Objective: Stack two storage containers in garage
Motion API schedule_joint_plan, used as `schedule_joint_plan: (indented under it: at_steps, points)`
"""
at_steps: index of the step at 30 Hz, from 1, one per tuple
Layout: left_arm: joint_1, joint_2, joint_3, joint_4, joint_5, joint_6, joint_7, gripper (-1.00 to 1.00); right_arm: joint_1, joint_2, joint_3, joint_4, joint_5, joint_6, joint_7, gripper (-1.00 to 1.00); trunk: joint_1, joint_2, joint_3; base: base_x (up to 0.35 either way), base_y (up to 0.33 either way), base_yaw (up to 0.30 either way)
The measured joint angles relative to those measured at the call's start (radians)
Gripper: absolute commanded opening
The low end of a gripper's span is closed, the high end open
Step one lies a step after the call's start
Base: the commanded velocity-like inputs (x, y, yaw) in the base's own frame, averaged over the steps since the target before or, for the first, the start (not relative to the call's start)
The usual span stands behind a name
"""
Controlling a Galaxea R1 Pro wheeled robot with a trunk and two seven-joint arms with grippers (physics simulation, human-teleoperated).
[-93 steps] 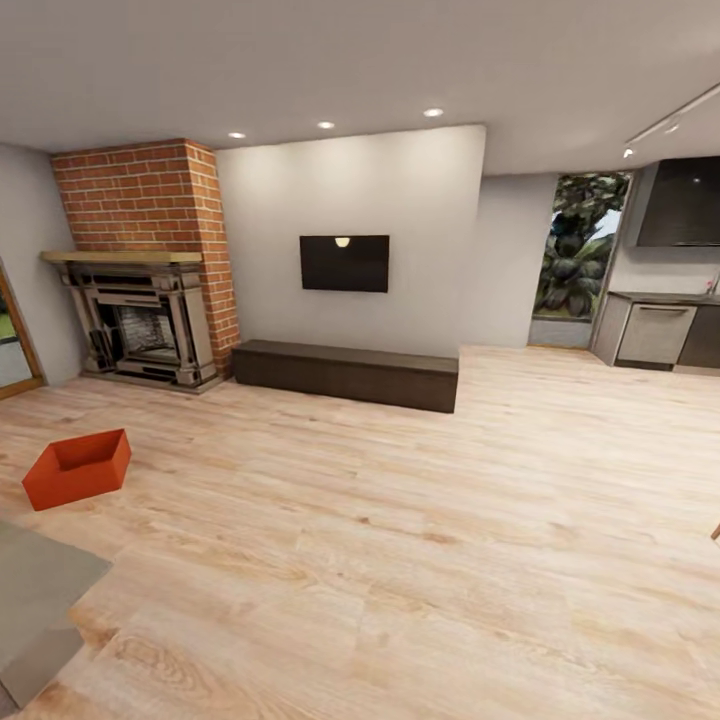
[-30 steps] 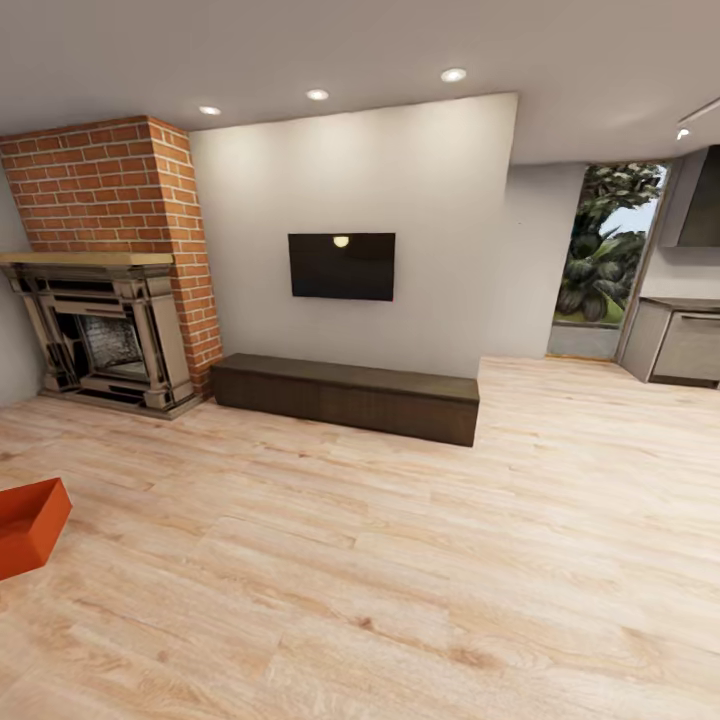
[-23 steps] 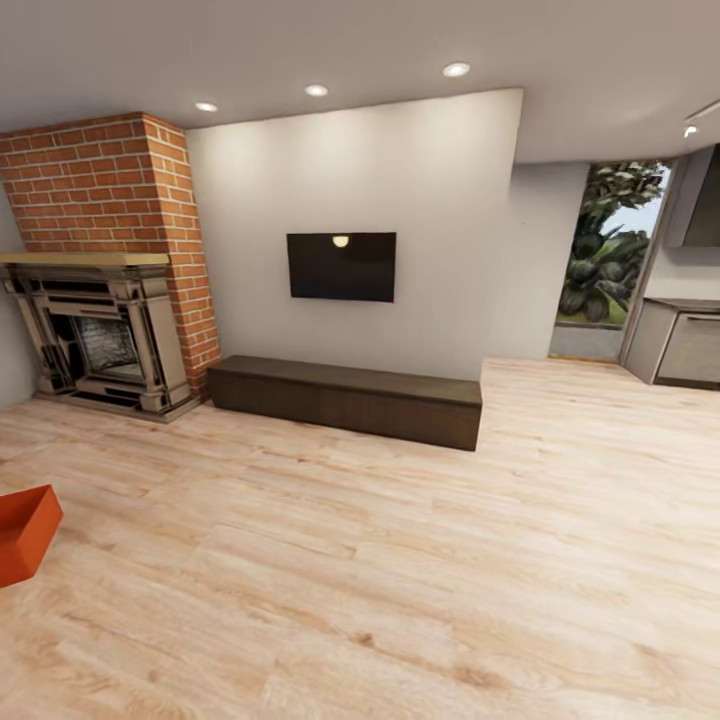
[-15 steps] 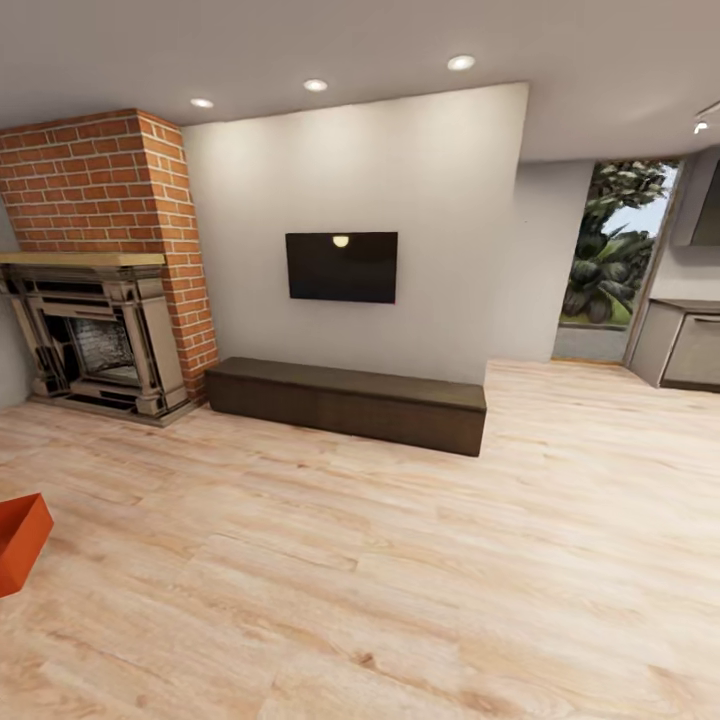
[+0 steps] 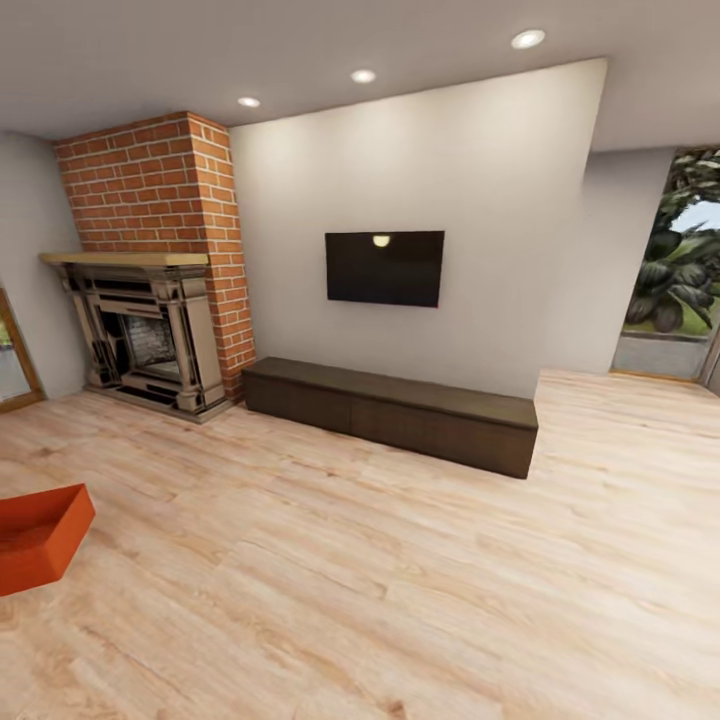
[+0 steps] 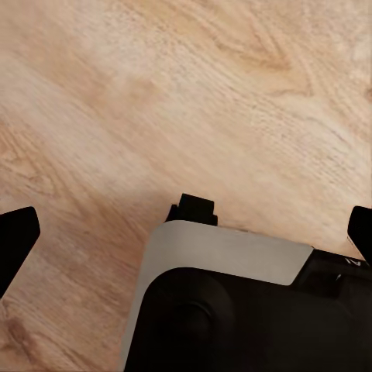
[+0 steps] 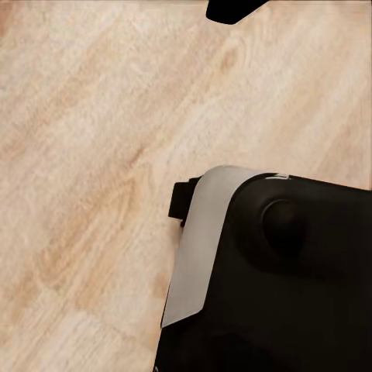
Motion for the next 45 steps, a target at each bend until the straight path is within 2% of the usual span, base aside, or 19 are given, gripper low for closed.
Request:
schedule_joint_plan:
  at_steps: [45]
  points:
    - [0.0,0.0,0.0,0.0,0.0,0.001,0.002,1.0,0.0,0.0,-0.004,0.0,-0.01,0.0,-0.01,1.0,0.0,0.0,0.0,0.321,-0.037,0.272]
